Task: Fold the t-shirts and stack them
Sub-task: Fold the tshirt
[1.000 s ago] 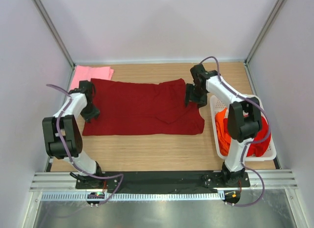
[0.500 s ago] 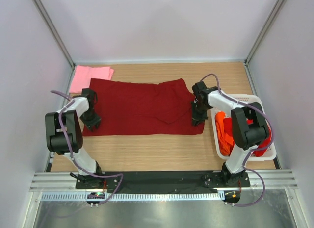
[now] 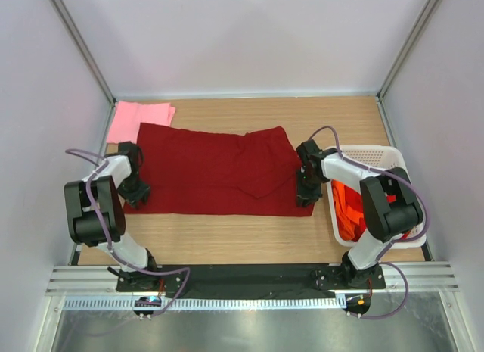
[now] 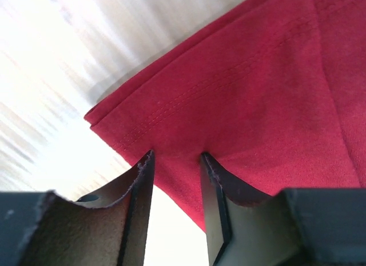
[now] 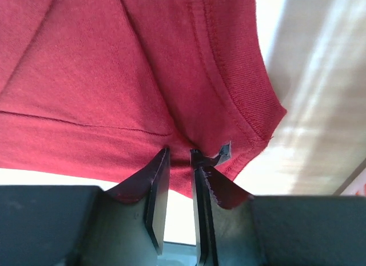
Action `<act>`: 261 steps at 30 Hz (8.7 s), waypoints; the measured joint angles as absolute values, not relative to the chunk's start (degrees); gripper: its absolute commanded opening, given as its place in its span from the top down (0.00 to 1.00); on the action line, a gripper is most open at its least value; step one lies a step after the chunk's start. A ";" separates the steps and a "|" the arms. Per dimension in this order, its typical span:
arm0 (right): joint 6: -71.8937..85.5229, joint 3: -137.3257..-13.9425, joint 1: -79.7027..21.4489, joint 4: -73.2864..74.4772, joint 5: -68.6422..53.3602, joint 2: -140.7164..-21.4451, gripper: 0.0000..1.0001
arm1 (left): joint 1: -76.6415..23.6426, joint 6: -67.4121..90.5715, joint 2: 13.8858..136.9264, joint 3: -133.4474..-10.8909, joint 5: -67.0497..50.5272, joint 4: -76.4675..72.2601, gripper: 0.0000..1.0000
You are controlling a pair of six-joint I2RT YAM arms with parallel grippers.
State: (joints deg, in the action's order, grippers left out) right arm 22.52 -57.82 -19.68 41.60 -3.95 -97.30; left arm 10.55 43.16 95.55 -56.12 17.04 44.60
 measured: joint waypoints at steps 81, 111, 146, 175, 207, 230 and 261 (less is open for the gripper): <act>26.20 -82.24 -22.37 46.35 2.09 -102.76 0.60 | -18.52 44.40 72.05 -54.28 0.86 44.01 0.45; 22.79 -78.67 -16.64 45.50 -7.73 -106.43 0.58 | -39.48 46.06 121.47 -96.57 0.32 38.76 0.61; 22.83 -77.52 -15.64 43.86 -10.52 -108.16 0.62 | -41.28 45.95 127.24 -104.66 7.75 50.15 0.83; 32.64 -83.48 -13.37 38.74 -20.49 -111.85 0.99 | -41.30 40.99 127.24 -108.99 15.18 55.18 0.89; 29.21 -87.46 -11.84 43.77 -16.10 -111.02 0.53 | -42.04 43.40 131.02 -115.13 11.81 59.18 0.55; 27.07 -78.43 -9.89 43.92 -15.31 -104.07 0.53 | -42.15 43.38 134.50 -117.12 15.20 60.88 1.00; 23.81 -73.28 -9.76 44.91 -15.25 -99.20 0.53 | -43.75 24.36 125.78 -104.38 9.30 45.15 0.65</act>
